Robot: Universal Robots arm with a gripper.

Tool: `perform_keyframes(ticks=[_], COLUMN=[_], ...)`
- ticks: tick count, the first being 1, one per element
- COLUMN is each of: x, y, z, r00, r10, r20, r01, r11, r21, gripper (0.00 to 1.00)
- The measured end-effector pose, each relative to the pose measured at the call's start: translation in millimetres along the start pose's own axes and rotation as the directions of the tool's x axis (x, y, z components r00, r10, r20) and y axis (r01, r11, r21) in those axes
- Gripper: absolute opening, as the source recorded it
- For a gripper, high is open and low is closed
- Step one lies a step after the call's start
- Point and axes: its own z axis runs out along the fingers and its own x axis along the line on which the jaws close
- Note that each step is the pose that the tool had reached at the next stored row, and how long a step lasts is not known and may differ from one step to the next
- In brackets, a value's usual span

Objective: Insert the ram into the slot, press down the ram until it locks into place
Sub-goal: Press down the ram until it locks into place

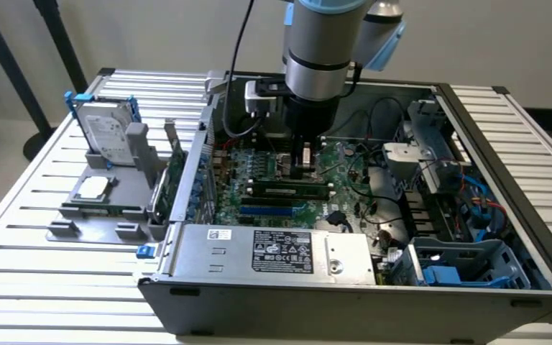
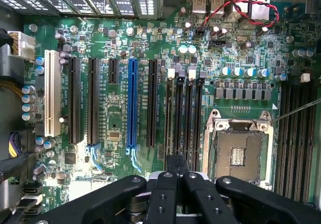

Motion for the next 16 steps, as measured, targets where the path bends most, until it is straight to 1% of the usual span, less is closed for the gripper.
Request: perform_keyframes(ticks=[13, 16], x=[0.4, 0.6], y=[0.7, 0.7], z=[17.0, 19.4], r00=[1.0000, 1.0000], r10=[0.000, 0.000], r20=[0.0002, -0.0011], r01=[0.000, 0.000], r11=[1.0000, 1.0000], r21=[0.0006, 0.0001], gripper=[0.11, 0.11])
